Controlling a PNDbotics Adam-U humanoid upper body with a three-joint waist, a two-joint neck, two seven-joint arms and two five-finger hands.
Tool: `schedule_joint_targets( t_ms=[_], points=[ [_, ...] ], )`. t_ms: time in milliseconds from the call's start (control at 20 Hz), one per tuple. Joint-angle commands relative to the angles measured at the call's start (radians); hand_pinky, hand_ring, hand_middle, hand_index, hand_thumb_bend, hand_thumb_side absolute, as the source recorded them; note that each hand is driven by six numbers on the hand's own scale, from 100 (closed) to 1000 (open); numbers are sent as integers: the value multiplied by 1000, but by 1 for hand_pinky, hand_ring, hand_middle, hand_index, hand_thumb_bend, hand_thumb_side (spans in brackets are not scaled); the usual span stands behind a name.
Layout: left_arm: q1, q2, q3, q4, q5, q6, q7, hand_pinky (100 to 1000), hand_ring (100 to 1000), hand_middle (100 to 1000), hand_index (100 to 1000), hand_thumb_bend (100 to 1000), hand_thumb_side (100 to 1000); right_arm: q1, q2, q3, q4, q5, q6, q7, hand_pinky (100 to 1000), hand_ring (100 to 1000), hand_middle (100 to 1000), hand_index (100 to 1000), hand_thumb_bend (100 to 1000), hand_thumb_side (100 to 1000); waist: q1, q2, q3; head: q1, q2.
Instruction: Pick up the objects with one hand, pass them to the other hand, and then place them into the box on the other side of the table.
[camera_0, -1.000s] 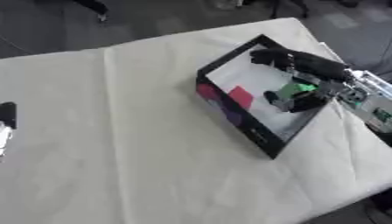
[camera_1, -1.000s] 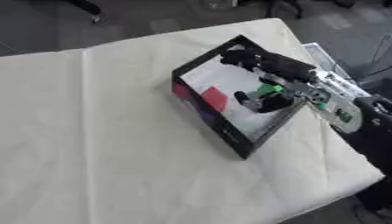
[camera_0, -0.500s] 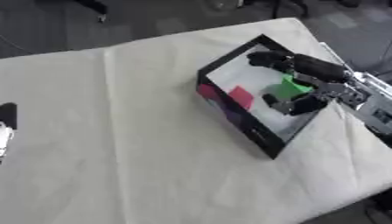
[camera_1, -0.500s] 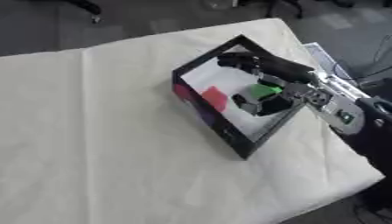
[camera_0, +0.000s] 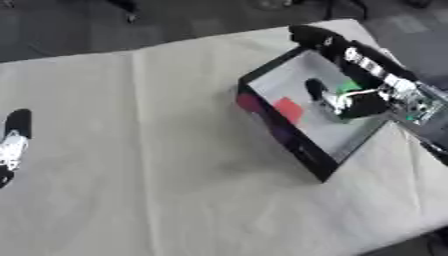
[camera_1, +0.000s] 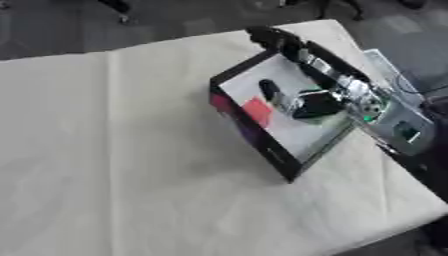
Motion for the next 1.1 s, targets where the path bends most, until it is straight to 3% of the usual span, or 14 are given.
schedule_joint_targets(
  t_ms=[50, 200, 450, 800, 1100],
  points=[
    [-1, 57, 38, -18, -2, 23, 15, 840, 754, 667, 805, 380, 460, -22, -19, -17, -22, -150, 8, 117, 1000, 988, 1000, 1000, 100, 470, 9, -38, 5, 69, 9],
    [12, 115, 76, -23, 3, 58, 21, 842, 758, 672, 809, 385, 454, -34, -6, -26, -23, -218, 36, 195, 1000, 1000, 1000, 1000, 100, 470, 9, -41, 14, 121, 16],
    [36, 243, 154, -1, 42, 145, 15, 848, 774, 683, 818, 392, 467, -43, 22, -33, -23, -244, 80, 276, 1000, 1000, 1000, 1000, 100, 470, 10, -40, 31, 175, 31],
    [21, 354, 225, 85, 222, 244, -43, 870, 791, 688, 824, 445, 435, -46, 52, -32, -23, -267, 99, 245, 1000, 1000, 1000, 1000, 100, 479, 4, -36, 46, 201, 42],
    [-55, 432, 229, 237, 373, 325, -214, 880, 806, 716, 829, 518, 419, -43, 55, -21, -23, -257, 93, 249, 1000, 1000, 1000, 1000, 100, 481, 1, -34, 49, 227, 42]
  ],
)
